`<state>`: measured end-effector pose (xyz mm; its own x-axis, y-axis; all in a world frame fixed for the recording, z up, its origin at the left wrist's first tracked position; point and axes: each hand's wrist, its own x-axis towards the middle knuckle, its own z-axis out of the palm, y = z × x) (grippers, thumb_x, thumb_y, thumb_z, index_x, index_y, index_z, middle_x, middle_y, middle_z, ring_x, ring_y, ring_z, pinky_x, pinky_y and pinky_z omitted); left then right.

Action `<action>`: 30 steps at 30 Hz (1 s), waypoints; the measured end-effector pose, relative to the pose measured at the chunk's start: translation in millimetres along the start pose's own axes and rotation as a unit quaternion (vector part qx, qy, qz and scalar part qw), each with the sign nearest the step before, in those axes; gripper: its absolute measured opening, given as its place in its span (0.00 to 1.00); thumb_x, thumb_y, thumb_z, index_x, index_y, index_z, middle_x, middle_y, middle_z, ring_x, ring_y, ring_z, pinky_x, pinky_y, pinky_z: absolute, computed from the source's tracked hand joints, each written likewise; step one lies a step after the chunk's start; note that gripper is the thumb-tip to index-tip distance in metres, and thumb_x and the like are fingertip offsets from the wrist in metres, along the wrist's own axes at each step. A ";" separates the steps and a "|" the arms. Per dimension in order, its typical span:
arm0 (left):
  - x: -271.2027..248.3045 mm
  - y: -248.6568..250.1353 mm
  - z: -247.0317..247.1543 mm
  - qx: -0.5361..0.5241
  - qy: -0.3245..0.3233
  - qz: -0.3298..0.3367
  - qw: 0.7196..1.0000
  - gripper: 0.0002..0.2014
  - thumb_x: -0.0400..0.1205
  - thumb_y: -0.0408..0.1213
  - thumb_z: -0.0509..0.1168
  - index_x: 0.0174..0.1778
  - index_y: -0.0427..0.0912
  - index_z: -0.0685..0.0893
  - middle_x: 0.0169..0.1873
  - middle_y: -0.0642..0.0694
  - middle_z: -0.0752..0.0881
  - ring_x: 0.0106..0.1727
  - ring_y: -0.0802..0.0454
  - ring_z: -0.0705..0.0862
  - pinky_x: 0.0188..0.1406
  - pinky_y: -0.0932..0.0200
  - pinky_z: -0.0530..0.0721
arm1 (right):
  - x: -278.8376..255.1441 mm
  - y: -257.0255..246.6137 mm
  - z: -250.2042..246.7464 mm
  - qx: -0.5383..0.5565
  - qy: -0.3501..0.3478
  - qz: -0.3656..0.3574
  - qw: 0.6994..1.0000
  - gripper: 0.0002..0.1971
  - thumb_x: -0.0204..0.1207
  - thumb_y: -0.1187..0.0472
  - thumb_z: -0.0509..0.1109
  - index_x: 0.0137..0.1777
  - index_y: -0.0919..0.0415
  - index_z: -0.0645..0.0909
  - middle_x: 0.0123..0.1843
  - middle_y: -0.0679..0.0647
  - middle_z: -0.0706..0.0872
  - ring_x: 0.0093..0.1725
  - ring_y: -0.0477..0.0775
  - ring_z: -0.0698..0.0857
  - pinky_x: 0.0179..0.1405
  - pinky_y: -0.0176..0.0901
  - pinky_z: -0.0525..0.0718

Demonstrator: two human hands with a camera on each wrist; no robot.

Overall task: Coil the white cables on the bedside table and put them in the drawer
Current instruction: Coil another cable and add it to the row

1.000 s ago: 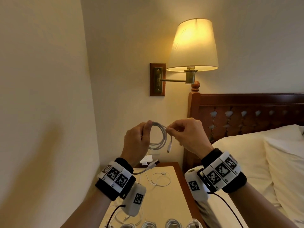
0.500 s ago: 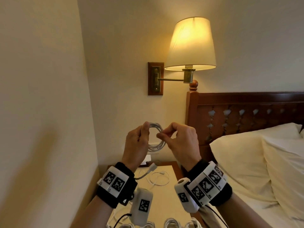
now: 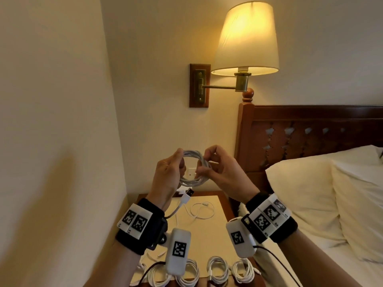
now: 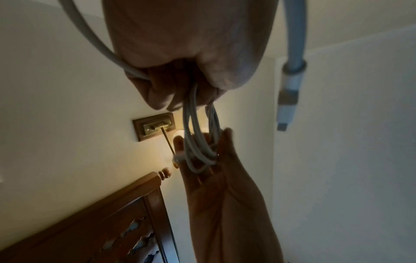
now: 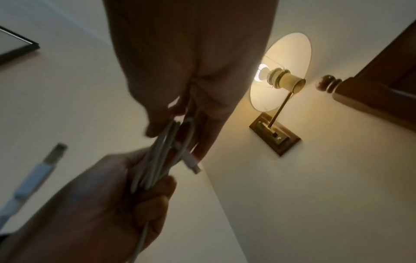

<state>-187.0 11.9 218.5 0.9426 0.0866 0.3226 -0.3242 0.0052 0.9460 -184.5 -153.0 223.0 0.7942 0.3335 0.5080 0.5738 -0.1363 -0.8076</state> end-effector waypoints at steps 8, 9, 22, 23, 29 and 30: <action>-3.6 -17.8 -8.7 -0.036 -0.011 -0.040 0.998 0.28 0.88 0.47 0.57 0.18 0.49 0.66 0.16 0.56 0.63 0.21 0.56 0.58 0.21 0.59 0.57 | -8.8 -4.4 -3.7 -0.154 -0.070 0.012 0.986 0.19 0.69 0.75 0.78 0.53 0.60 0.76 0.49 0.55 0.86 0.46 0.54 0.89 0.48 0.53 0.91; -6.3 -20.9 -10.9 -0.026 -0.020 -0.041 0.999 0.29 0.88 0.46 0.57 0.17 0.49 0.66 0.16 0.56 0.62 0.20 0.56 0.58 0.21 0.61 0.58 | -12.2 -3.2 -3.0 -0.175 -0.078 0.012 0.981 0.19 0.69 0.75 0.78 0.53 0.60 0.76 0.48 0.54 0.87 0.44 0.52 0.89 0.46 0.51 0.91; -40.4 -46.4 -19.0 0.028 -0.054 -0.070 0.996 0.26 0.85 0.52 0.60 0.19 0.50 0.73 0.20 0.51 0.65 0.22 0.55 0.60 0.25 0.58 0.59 | -50.6 31.8 7.6 0.110 -0.139 0.158 0.972 0.16 0.67 0.70 0.68 0.54 0.59 0.87 0.40 0.60 0.79 0.41 0.52 0.80 0.43 0.41 0.81; -43.3 -47.3 -16.1 0.043 -0.056 -0.056 0.996 0.28 0.85 0.53 0.59 0.17 0.50 0.73 0.20 0.50 0.65 0.22 0.55 0.60 0.25 0.57 0.59 | -54.0 32.8 16.0 0.209 -0.105 0.176 0.956 0.11 0.65 0.65 0.70 0.48 0.63 0.86 0.38 0.59 0.80 0.40 0.52 0.79 0.43 0.43 0.79; -51.9 -41.3 -6.7 0.073 -0.047 0.007 0.996 0.25 0.88 0.46 0.55 0.23 0.52 0.82 0.13 0.58 0.72 0.15 0.64 0.69 0.19 0.70 0.65 | -66.6 34.9 53.3 0.479 -0.013 0.164 0.862 0.18 0.85 0.53 0.55 0.44 0.65 0.80 0.39 0.59 0.82 0.39 0.54 0.82 0.50 0.47 0.78; -51.9 -42.5 -9.1 0.068 -0.054 0.001 0.996 0.26 0.88 0.47 0.55 0.24 0.51 0.83 0.14 0.58 0.71 0.15 0.63 0.68 0.19 0.70 0.65 | -67.8 33.3 55.1 0.489 -0.018 0.163 0.857 0.17 0.86 0.54 0.54 0.47 0.66 0.79 0.38 0.59 0.81 0.38 0.54 0.82 0.47 0.45 0.80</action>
<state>-222.9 16.2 161.3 0.9472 -0.0208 0.3200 -0.3199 -0.1305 0.9384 -230.3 -128.8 145.1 0.8633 0.4575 0.2130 -0.1325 0.6128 -0.7791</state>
